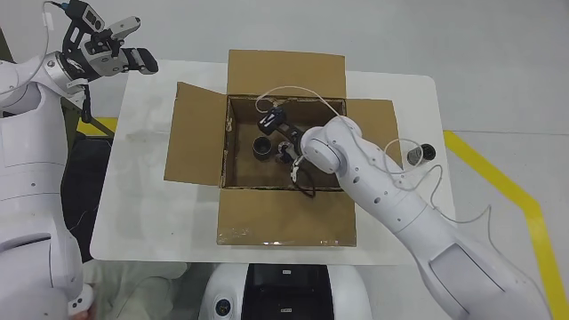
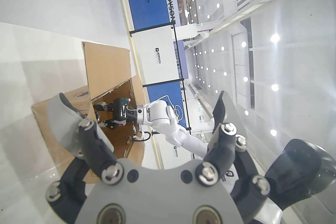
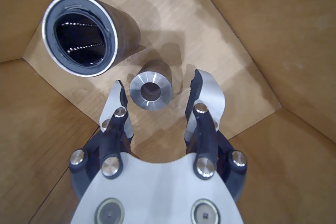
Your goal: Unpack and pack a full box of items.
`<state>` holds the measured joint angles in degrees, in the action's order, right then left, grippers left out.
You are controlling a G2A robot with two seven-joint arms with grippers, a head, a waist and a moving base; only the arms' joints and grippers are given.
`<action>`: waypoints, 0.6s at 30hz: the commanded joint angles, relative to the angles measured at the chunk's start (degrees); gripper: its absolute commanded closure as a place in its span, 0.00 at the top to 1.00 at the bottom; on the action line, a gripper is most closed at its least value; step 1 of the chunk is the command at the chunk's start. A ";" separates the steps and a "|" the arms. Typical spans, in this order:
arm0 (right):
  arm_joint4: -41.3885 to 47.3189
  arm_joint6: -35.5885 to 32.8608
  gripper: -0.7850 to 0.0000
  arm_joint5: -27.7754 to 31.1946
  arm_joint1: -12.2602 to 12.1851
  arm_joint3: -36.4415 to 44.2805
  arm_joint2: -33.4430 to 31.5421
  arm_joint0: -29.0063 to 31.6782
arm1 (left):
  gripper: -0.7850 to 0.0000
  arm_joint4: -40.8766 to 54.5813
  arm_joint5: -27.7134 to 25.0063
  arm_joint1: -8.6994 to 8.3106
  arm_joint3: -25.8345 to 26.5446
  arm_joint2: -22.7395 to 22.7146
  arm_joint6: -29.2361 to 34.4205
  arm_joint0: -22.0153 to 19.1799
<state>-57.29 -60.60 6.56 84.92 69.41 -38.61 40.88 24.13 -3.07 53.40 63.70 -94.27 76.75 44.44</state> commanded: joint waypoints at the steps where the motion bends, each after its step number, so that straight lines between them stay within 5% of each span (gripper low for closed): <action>1: 0.11 0.19 0.63 -0.02 0.19 -0.60 0.07 -0.16 | 1.00 0.00 0.00 0.00 0.00 0.00 0.00 0.00; 4: 0.26 0.41 0.46 0.05 0.46 -1.28 0.15 -0.38 | 1.00 0.00 0.00 0.00 0.00 0.00 0.00 0.00; 8: 0.50 0.41 0.00 0.49 0.64 -1.47 -0.08 -0.50 | 1.00 0.00 0.00 0.00 0.00 0.00 0.00 0.00; 18: -0.33 -0.72 0.00 0.40 -0.04 3.02 -2.64 1.03 | 1.00 0.00 0.00 0.00 0.00 0.00 0.00 0.00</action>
<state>-57.61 -61.11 6.98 85.03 71.33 -40.78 41.59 24.13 -3.07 53.40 63.70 -94.27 76.75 44.44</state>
